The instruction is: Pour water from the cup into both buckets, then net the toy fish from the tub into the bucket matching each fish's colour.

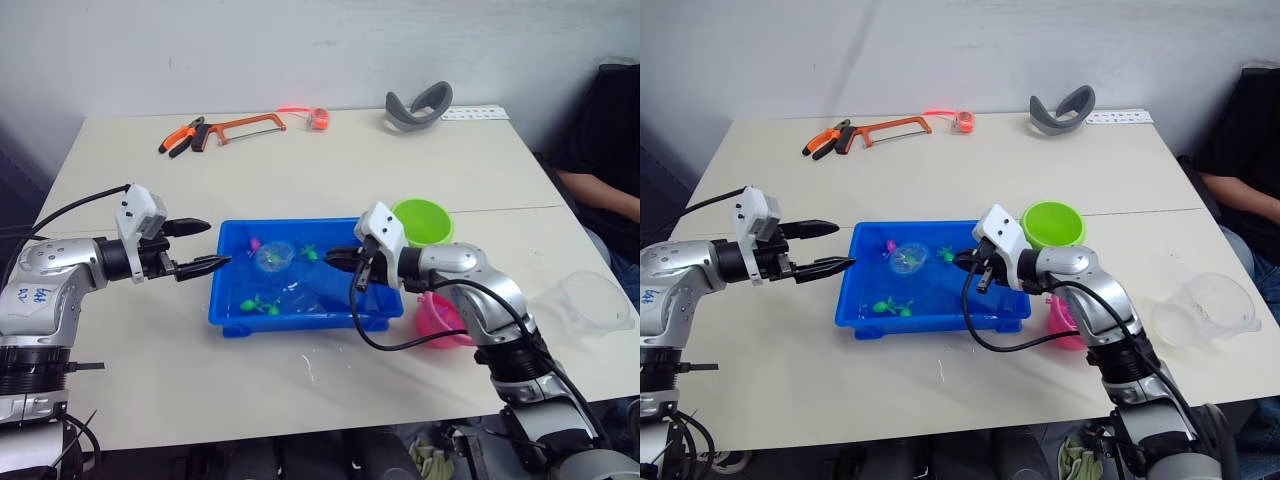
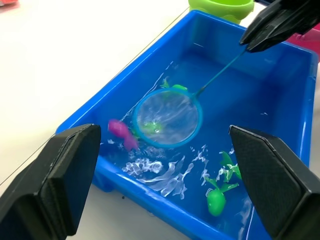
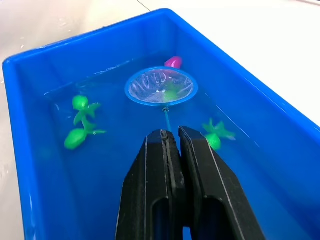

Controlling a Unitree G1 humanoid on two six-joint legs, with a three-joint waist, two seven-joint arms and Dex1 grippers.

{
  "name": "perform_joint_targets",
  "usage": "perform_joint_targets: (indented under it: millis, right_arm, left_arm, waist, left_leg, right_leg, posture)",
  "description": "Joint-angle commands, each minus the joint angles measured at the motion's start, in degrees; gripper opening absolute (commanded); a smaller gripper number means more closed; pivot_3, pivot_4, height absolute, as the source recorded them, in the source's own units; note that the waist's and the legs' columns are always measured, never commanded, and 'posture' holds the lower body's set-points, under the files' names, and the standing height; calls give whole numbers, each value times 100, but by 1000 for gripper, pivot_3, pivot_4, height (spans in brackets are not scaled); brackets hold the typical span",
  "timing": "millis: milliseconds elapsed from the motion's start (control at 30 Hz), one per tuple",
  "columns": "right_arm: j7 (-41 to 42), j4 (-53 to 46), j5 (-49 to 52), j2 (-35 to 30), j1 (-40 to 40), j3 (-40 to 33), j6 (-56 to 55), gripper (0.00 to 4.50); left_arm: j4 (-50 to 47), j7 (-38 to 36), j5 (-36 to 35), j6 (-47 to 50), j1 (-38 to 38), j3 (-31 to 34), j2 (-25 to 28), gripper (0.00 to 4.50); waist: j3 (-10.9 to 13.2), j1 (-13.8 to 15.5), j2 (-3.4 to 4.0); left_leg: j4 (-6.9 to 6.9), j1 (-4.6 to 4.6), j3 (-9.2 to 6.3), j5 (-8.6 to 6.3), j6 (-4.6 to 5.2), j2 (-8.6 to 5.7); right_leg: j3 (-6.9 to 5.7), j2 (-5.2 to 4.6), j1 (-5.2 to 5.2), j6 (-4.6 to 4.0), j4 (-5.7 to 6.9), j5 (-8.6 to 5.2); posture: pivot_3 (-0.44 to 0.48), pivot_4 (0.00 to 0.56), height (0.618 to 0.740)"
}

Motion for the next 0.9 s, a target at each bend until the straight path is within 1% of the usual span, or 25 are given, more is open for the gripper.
perform_joint_targets:
  millis: [33,167,400,600,900]
  right_arm:
    - [7,-310,64,-122,34,-96,37,0]
    - [-1,-158,12,-97,-54,-50,-36,0]
    - [9,560,-349,86,-416,266,-460,0]
    - [95,1228,-807,229,-701,649,-1102,0]
    - [76,1859,-871,811,-1064,639,-1422,0]
  left_arm:
    - [94,-163,78,-164,-152,-64,55,4448]
    - [212,-345,175,-274,-71,-114,209,4448]
    - [24,-542,180,-302,358,38,491,4448]
    - [-269,-425,80,-195,589,228,514,4448]
    - [-432,-278,1,-81,690,399,507,4448]
  waist:
    - [0,-4,0]
    - [0,-2,0]
    - [0,-19,0]
    - [0,-15,0]
    - [0,-34,0]
  left_leg:
    - [0,0,1,0,0,0]
    - [0,0,1,0,0,0]
    - [-1,1,7,0,0,4]
    - [-2,0,6,-1,2,-1]
    - [-1,1,5,-1,1,3]
  right_leg:
    - [1,0,0,0,1,0]
    - [1,0,0,0,-1,0]
    - [9,5,-2,0,-2,0]
    - [6,-3,-3,0,-3,0]
    - [5,0,-3,0,21,0]
  posture:
    - [0,150,740]
    - [0,150,740]
    - [0,150,740]
    - [0,150,740]
    - [0,150,740]
